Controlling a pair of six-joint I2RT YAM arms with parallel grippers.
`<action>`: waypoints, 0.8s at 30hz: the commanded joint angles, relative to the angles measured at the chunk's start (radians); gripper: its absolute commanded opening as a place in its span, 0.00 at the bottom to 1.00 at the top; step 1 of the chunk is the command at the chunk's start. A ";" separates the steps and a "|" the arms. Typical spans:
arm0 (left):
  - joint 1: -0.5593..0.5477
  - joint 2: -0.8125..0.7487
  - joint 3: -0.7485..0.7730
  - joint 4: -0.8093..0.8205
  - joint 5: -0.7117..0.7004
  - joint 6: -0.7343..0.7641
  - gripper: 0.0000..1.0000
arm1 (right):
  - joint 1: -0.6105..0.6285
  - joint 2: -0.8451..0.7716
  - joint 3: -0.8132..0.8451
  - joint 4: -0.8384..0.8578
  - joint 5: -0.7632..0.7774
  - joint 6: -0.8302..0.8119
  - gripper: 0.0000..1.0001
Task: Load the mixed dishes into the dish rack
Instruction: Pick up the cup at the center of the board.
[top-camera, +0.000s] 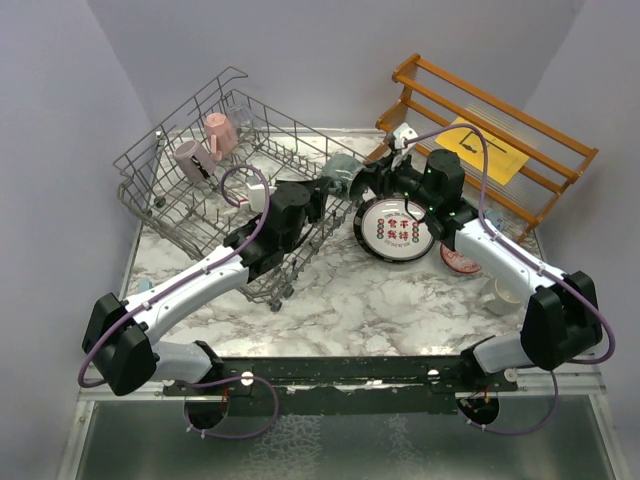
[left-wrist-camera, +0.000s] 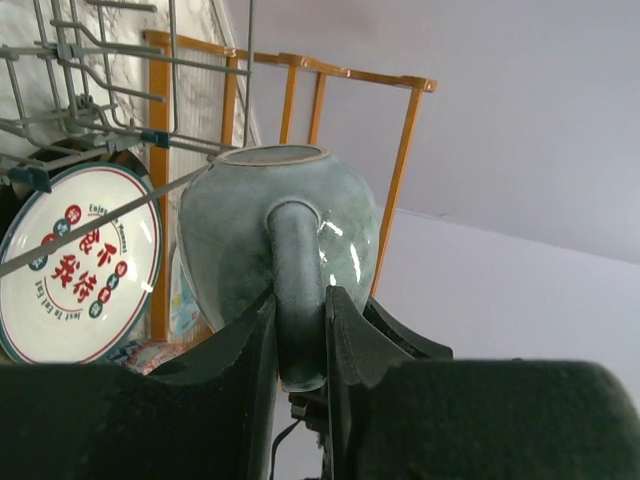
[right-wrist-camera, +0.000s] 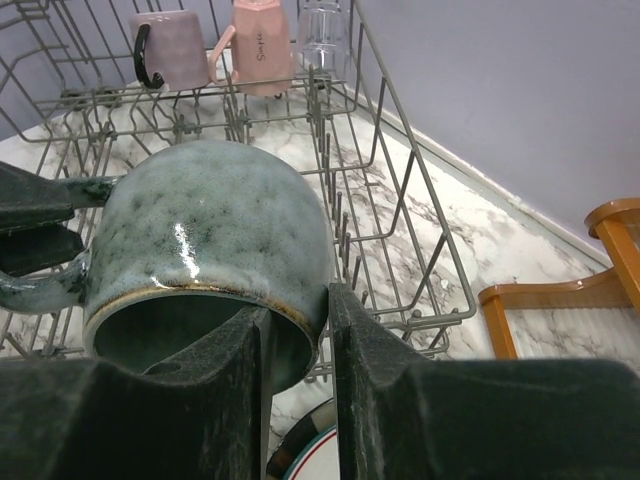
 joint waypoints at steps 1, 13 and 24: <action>-0.025 -0.013 0.019 0.099 0.074 -0.042 0.24 | -0.017 0.017 0.026 0.094 -0.045 0.056 0.01; -0.026 -0.016 -0.002 0.056 0.093 -0.041 0.37 | -0.034 0.013 -0.009 0.148 -0.179 0.056 0.01; -0.019 -0.050 -0.042 0.035 0.098 -0.009 0.42 | -0.077 0.037 -0.012 0.181 -0.187 0.101 0.01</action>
